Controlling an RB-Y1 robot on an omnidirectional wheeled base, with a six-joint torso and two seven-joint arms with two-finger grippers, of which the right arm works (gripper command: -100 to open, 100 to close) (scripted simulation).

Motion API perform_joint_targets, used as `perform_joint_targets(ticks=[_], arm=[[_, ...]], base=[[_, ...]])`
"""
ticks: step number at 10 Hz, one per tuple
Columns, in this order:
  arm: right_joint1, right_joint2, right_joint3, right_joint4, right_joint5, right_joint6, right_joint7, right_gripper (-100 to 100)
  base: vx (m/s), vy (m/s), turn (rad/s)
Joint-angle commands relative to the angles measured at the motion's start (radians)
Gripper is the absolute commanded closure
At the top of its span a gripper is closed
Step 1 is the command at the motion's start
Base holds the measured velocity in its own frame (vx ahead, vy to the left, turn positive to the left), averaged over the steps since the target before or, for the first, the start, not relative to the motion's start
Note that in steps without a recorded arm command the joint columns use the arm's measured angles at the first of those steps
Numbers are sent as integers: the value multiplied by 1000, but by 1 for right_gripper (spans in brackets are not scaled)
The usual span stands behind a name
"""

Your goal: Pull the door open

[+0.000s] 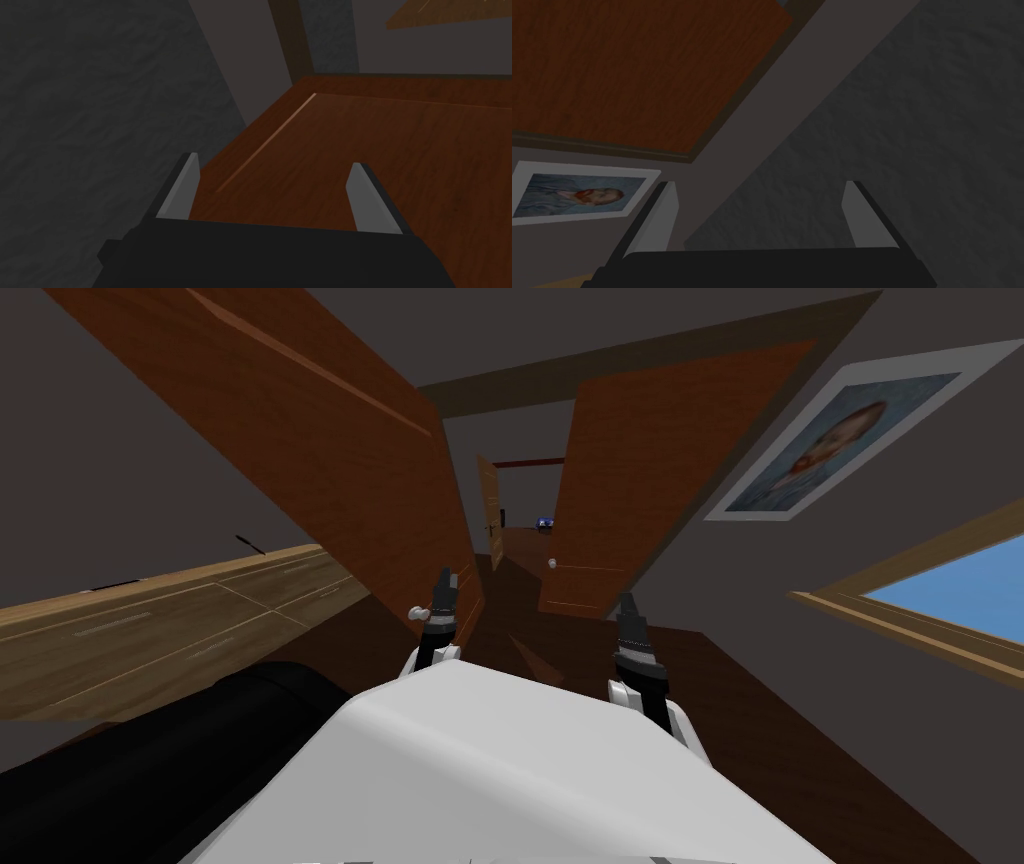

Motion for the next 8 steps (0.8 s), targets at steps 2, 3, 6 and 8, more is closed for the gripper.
perform_joint_targets(ticks=[2,3,6,8], arm=[[-13,-8,-5,49,15,-15,35,-100],[-18,-10,-7,68,21,-20,48,-100],[-35,-17,-13,126,39,-34,88,-100],[-47,-22,-17,164,52,-44,114,-100]], base=[[114,38,-26],[94,16,-21],[101,25,-28],[96,30,-28]])
